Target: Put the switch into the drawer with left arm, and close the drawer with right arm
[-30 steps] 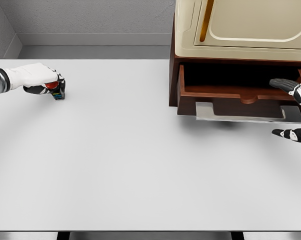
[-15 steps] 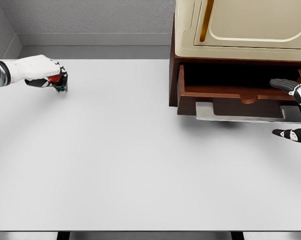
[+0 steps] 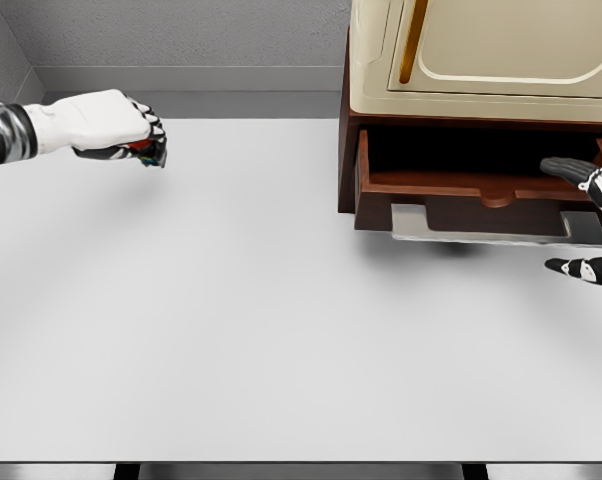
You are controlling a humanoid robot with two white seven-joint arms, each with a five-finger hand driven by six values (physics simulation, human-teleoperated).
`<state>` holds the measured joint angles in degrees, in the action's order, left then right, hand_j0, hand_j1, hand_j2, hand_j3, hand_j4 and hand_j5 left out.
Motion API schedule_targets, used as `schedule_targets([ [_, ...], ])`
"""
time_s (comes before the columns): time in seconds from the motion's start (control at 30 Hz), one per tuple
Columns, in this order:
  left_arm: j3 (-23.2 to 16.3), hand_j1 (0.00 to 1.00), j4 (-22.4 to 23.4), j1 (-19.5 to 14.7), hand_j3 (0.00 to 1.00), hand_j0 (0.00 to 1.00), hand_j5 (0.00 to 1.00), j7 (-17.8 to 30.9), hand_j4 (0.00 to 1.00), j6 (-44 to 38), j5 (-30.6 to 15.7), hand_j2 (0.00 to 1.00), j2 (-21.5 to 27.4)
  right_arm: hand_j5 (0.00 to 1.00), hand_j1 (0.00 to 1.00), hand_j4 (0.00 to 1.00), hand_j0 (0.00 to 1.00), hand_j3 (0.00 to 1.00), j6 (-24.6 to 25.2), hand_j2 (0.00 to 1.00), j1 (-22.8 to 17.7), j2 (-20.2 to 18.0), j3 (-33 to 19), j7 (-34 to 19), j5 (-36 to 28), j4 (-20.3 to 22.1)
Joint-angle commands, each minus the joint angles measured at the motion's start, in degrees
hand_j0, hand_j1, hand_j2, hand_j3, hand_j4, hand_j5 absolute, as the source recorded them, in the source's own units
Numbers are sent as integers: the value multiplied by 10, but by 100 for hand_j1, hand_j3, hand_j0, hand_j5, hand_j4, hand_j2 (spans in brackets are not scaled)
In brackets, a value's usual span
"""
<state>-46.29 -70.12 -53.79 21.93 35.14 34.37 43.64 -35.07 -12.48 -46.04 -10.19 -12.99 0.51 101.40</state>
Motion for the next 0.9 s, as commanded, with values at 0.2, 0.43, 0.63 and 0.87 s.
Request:
schedule_targets([
  [0.2,1,46,-83,-7,46,46,46,-1,46,-1,-4,46,10,100,100,100,100,100,1,100,0,-1,-1,1,-4,0],
  [0.43,2,46,-118,-15,46,46,46,0,46,-1,-4,46,2,100,100,100,100,100,1,100,0,-1,-1,1,-4,0],
  [0.63,1,46,-134,-21,46,46,46,0,46,-1,-4,46,-14,100,100,100,100,100,1,100,0,-1,-1,1,-4,0],
  [0.87,1,46,-152,-31,46,46,46,0,46,-1,-4,46,-33,100,100,100,100,100,1,100,0,-1,-1,1,-4,0],
])
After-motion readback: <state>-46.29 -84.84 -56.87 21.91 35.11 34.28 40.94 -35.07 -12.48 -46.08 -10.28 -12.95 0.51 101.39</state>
